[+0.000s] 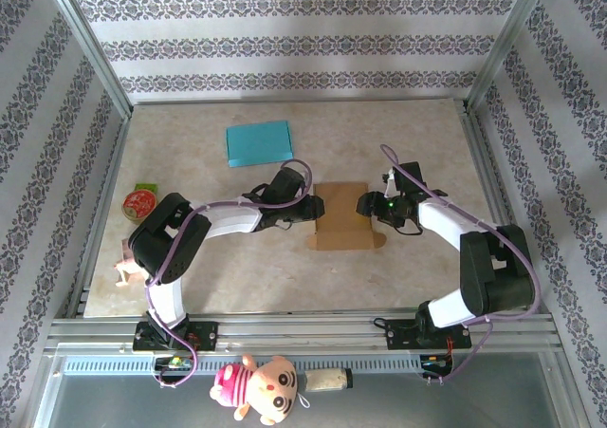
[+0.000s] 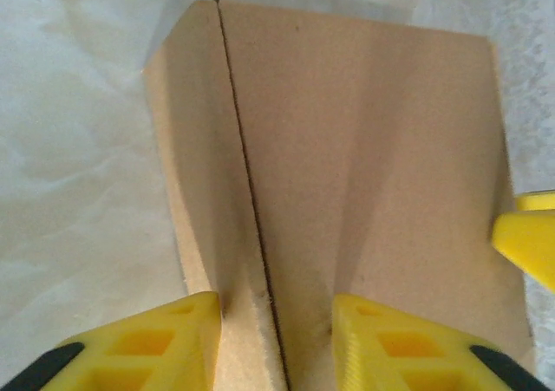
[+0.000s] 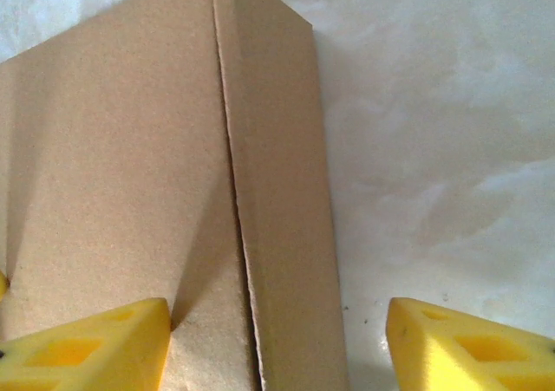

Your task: Fold the paper box

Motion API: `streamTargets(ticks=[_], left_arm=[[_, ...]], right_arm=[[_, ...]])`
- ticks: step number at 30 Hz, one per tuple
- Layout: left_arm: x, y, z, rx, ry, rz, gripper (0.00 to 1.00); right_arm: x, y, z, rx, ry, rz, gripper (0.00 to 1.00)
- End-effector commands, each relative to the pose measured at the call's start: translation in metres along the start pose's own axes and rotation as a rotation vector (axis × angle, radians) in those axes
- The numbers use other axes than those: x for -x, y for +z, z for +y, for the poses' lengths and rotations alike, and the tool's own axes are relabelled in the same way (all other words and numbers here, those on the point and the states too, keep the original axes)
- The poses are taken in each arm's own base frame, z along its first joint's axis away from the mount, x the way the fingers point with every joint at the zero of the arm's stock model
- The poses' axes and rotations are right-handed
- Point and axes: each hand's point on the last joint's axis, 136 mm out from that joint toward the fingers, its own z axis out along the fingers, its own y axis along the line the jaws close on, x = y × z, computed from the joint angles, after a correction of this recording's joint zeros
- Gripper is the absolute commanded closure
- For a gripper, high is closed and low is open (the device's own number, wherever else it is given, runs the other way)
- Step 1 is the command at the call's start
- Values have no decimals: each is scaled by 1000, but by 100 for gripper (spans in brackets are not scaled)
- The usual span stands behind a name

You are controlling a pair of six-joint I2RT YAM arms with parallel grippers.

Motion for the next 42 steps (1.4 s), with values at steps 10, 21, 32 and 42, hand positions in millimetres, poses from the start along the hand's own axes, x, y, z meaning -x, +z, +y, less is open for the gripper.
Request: streamTargets(ticks=[10, 21, 32, 42], left_arm=[[26, -13, -4, -5, 4, -103, 53], [52, -34, -5, -75, -59, -200, 48], [49, -68, 37, -16, -113, -214, 22], [48, -62, 25, -198, -196, -180, 15]], right_arm=[[42, 7, 32, 96, -39, -67, 37], [21, 29, 26, 159, 23, -13, 59], [26, 35, 40, 303, 20, -1, 78], [44, 39, 37, 448, 89, -22, 86]])
